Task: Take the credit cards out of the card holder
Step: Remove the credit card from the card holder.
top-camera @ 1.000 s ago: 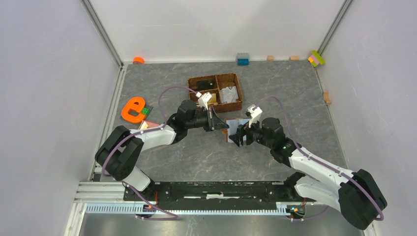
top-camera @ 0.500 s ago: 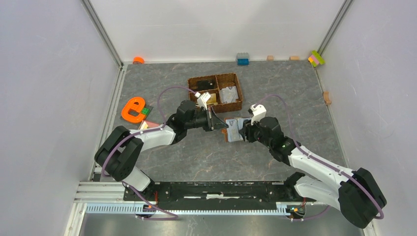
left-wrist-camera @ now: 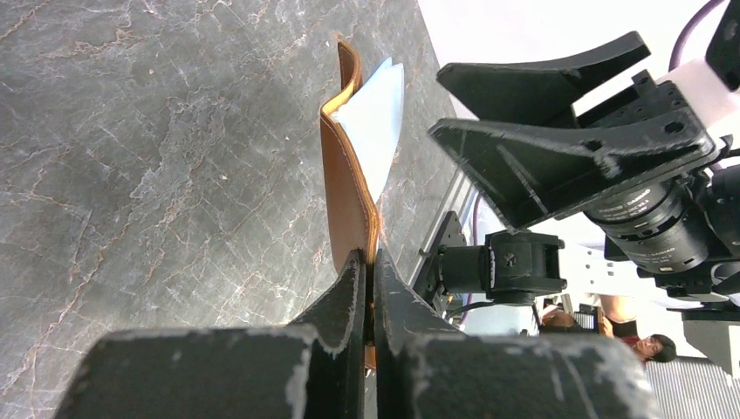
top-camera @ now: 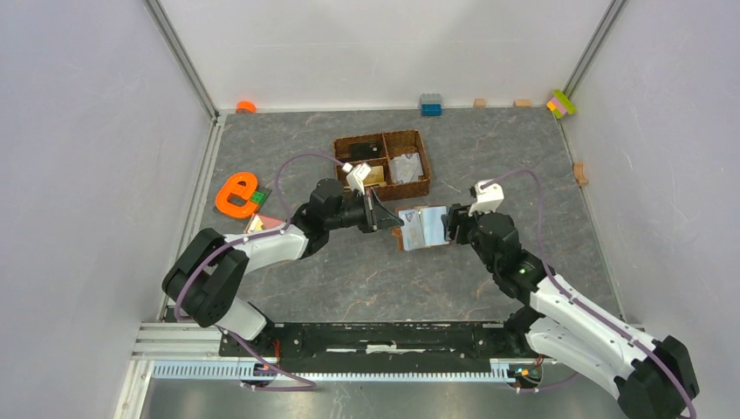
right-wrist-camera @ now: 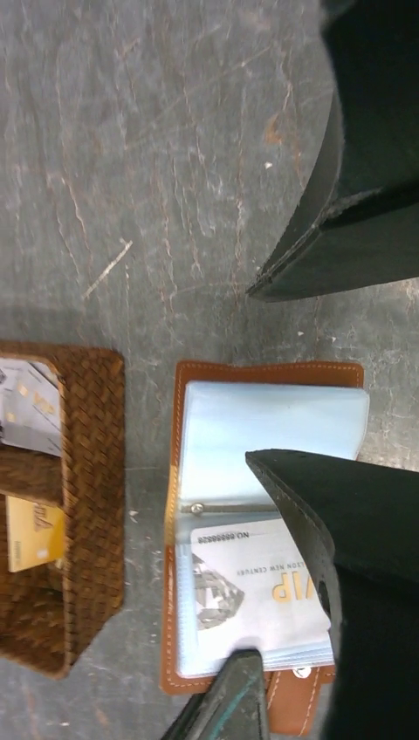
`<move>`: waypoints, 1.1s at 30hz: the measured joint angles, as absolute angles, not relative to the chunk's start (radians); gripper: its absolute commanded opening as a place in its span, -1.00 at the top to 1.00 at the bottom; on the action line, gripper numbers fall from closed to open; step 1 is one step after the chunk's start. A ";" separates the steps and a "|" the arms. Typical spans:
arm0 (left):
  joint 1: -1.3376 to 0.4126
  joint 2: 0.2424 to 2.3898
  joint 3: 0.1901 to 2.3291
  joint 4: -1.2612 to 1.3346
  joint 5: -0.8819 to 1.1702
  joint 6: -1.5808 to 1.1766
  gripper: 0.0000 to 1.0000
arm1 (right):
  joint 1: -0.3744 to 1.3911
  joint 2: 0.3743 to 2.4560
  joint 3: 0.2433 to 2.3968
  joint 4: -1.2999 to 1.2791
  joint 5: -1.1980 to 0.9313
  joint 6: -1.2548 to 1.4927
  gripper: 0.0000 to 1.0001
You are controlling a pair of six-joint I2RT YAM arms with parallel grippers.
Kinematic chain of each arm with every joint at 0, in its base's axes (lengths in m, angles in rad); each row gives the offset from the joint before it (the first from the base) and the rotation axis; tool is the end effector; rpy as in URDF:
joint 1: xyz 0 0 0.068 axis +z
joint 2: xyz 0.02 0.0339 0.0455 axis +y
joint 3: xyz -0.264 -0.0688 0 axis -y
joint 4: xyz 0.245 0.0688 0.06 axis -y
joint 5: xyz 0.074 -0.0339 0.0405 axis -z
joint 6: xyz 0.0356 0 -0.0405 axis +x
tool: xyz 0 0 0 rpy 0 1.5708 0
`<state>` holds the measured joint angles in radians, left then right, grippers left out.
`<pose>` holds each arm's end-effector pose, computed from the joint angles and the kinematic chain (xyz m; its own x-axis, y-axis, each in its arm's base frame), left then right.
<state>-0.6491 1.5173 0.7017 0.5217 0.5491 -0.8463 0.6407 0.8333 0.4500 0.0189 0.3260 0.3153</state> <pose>0.2416 -0.2067 0.2096 -0.8371 -0.1667 -0.5211 0.4327 0.3814 -0.8169 0.1614 0.1061 0.2345 -0.3728 0.0884 -0.9237 -0.2217 0.9581 0.1812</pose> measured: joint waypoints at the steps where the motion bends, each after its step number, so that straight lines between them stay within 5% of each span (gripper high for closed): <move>1: -0.649 1.513 0.697 0.523 0.548 -0.846 0.95 | 0.641 0.816 0.447 0.017 0.344 0.319 -0.28; 10: -0.647 1.511 0.678 0.546 0.542 -0.847 0.95 | 0.640 0.618 0.307 0.203 0.126 0.288 -0.03; 21: -0.645 1.496 0.622 0.714 0.581 -0.885 0.95 | 0.630 0.845 0.327 0.289 -0.207 0.296 0.00; 33: -0.616 1.503 0.596 0.886 0.633 -0.976 0.95 | 0.423 0.900 0.296 0.496 -0.514 0.476 0.10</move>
<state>-0.6163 1.5032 0.5957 0.8860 0.6331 -0.9756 0.4232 0.9001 0.2962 0.4965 -0.5140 0.4763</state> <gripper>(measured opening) 0.050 0.478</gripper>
